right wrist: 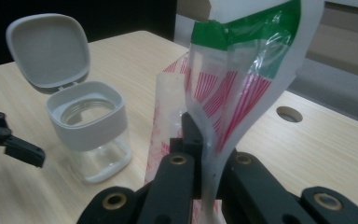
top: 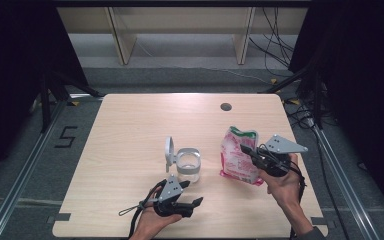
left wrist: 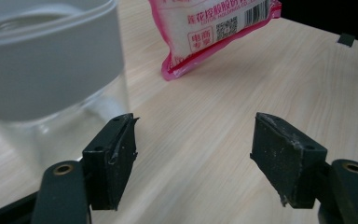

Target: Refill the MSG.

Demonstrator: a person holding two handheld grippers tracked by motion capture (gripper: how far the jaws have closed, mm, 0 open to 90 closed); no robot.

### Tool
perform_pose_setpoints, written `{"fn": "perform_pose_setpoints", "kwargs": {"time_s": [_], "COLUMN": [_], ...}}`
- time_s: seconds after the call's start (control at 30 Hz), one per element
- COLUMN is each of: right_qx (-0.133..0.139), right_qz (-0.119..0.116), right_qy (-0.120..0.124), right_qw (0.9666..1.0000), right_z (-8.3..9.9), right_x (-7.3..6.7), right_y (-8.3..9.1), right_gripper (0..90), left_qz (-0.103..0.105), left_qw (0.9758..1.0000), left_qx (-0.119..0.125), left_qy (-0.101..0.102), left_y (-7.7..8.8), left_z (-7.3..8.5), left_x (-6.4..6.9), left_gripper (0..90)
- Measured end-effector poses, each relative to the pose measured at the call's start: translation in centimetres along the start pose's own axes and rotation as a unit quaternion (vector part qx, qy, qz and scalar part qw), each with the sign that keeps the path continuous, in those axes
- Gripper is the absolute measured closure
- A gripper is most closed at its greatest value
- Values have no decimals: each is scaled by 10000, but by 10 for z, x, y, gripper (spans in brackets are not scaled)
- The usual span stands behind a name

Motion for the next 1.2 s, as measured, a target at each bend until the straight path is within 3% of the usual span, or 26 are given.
{"fn": "perform_pose_setpoints", "kwargs": {"time_s": [0.03, 0.07, 0.17, 0.3, 0.43, 0.57, 0.6, 0.67, 0.77, 0.8, 0.87, 0.9, 0.97, 1.03, 1.07, 1.13, 1.17, 1.2], "right_qx": [43, 56, 17, 26, 11, -3, 37, 37, 42, 29, 32, 10, 6, -49, -43, -56, -80, -135], "right_qz": [-41, -125, -117, -213, -355, -421, -460, -505, -540, -596, -634, -658, -670, -694, -673, -688, -691, -747], "right_qy": [38, 15, 142, 293, 357, 454, 500, 493, 593, 569, 567, 622, 632, 686, 758, 792, 662, 749], "right_qw": [10000, 9999, 9998, 9993, 9987, 9981, 9977, 9975, 9968, 9966, 9964, 9959, 9957, 9952, 9948, 9945, 9954, 9943], "right_z": [-2, -5, -11, -22, -32, -41, -43, -44, -46, -47, -47, -47, -46, -46, -47, -47, -48, -49], "right_x": [0, -3, -6, -12, -23, -34, -36, -40, -45, -49, -52, -54, -58, -59, -62, -62, -63, -63], "right_y": [1, 4, 9, 17, 25, 30, 30, 31, 32, 33, 33, 32, 30, 29, 27, 26, 25, 24], "right_gripper": [900, 900, 900, 900, 900, 900, 900, 900, 900, 900, 900, 900, 900, 900, 900, 900, 900, 900], "left_qz": [-35, -39, -25, 0, -154, -336, -397, -364, -415, -450, -465, -458, -423, -587, -544, -613, -617, -581], "left_qw": [10000, 9999, 9999, 9998, 9993, 9990, 9991, 9991, 9991, 9985, 9986, 9986, 9987, 9978, 9977, 9972, 9971, 9970], "left_qx": [26, 73, 110, 143, 248, 240, 102, 171, 124, 262, 235, 253, 277, 310, 403, 433, 446, 512], "left_qy": [-19, 98, 44, 130, 246, 173, 133, 163, 50, 152, 108, -36, -75, -90, -36, -12, 4, 69], "left_y": [-3, -7, -18, -31, -45, -55, -58, -60, -63, -65, -65, -67, -68, -67, -68, -68, -69, -70], "left_z": [-2, -5, -11, -18, -25, -27, -28, -29, -32, -36, -36, -38, -38, -38, -39, -40, -40, -40], "left_x": [1, 2, 5, 9, 7, 6, 4, 6, 7, 10, 10, 13, 14, 16, 18, 19, 20, 21], "left_gripper": [300, 300, 301, 301, 303, 312, 312, 312, 316, 323, 348, 405, 481, 533, 611, 623, 636, 646]}}
Point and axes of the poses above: each handheld gripper's, and its own axes: y roughly backward along the jaws, z roughly out of its underside, x roughly to its right, the point moved 5 cm from there along -y, roughly forward along the jaws, and after that the axes turned 12 degrees about -y, right-handed, at the moved point
